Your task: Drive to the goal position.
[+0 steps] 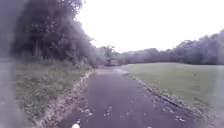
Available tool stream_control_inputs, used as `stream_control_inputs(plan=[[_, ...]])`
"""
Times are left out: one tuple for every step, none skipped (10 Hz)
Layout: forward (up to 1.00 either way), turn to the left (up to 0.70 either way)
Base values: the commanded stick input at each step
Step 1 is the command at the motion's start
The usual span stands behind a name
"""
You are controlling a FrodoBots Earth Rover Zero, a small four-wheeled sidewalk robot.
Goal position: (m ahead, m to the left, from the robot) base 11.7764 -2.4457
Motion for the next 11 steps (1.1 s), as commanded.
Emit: stream_control_inputs(plan=[[0.7,0.21],[0.7,0.34],[0.7,0.23],[0.7,0.09],[0.7,0.0],[0.7,0.0],[0.7,0.0],[0.7,0.0],[0.7,0.0],[0.7,0.0],[0.7,0.0]])
